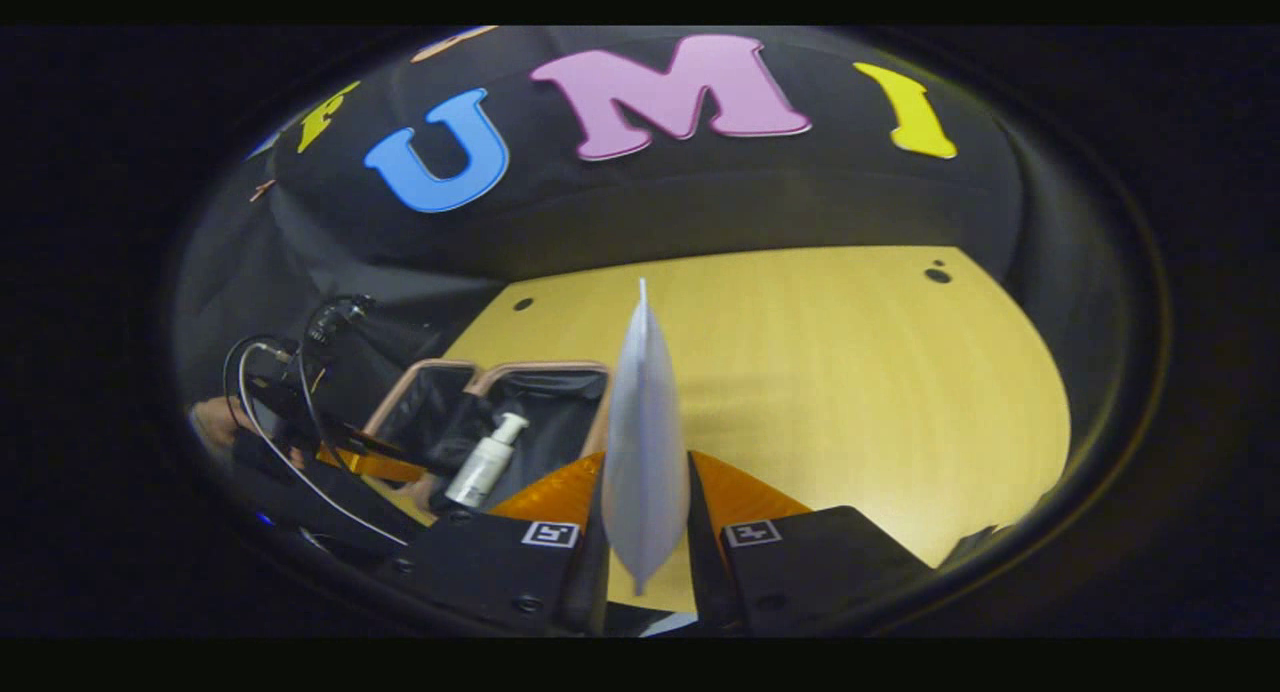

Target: First open the suitcase, pack the skin care products into it, and then close the suitcase.

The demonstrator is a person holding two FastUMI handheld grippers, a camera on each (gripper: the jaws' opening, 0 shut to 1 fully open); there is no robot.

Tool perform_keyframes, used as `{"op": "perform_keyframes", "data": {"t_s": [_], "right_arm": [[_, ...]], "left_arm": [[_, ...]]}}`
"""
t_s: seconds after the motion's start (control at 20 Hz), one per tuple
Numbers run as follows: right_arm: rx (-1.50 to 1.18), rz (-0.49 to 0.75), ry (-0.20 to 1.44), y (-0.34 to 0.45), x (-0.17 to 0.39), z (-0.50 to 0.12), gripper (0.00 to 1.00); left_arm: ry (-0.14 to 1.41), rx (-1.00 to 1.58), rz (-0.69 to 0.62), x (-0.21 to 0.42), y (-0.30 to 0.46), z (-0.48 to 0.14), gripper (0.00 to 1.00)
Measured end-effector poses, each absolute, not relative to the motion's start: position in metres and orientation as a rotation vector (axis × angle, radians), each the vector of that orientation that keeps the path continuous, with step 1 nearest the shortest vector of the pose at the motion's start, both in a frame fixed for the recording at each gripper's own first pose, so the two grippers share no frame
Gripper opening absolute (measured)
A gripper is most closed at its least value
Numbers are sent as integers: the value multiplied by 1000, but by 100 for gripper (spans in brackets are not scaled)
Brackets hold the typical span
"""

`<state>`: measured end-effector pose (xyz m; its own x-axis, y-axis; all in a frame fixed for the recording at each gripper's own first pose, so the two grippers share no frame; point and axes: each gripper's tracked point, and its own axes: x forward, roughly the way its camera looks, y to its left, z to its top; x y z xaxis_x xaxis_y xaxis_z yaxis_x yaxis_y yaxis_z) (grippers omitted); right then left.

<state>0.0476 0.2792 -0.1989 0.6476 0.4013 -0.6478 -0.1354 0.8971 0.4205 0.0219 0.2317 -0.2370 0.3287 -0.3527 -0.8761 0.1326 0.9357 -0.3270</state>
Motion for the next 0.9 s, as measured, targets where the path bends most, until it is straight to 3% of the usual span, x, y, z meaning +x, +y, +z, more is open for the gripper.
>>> {"op": "perform_keyframes", "data": {"t_s": [0.05, 0.35, 0.6, 0.65, 0.7, 0.75, 0.8, 0.9], "right_arm": [[394, 360, 851, 306, 48, -201, 38], [362, 526, 1177, 425, 27, -266, 37], [296, 400, 1521, 442, 8, -342, 38], [267, 348, 1567, 439, 6, -352, 38], [293, 314, 1601, 443, 6, -358, 30], [314, 281, 1628, 444, 7, -361, 38], [325, 250, 1661, 441, 4, -366, 30], [327, 228, 1689, 437, 2, -374, 31]], "left_arm": [[1171, -290, -329, 15, 236, -233, 76], [1071, -534, -126, -11, 338, -249, 86], [1016, -738, 45, -35, 403, -270, 86], [1010, -737, 69, -42, 414, -274, 86], [1007, -744, 85, -46, 420, -277, 86], [1007, -765, 98, -49, 426, -281, 86], [1008, -792, 109, -51, 430, -284, 86], [1008, -832, 131, -52, 442, -290, 86]]}}
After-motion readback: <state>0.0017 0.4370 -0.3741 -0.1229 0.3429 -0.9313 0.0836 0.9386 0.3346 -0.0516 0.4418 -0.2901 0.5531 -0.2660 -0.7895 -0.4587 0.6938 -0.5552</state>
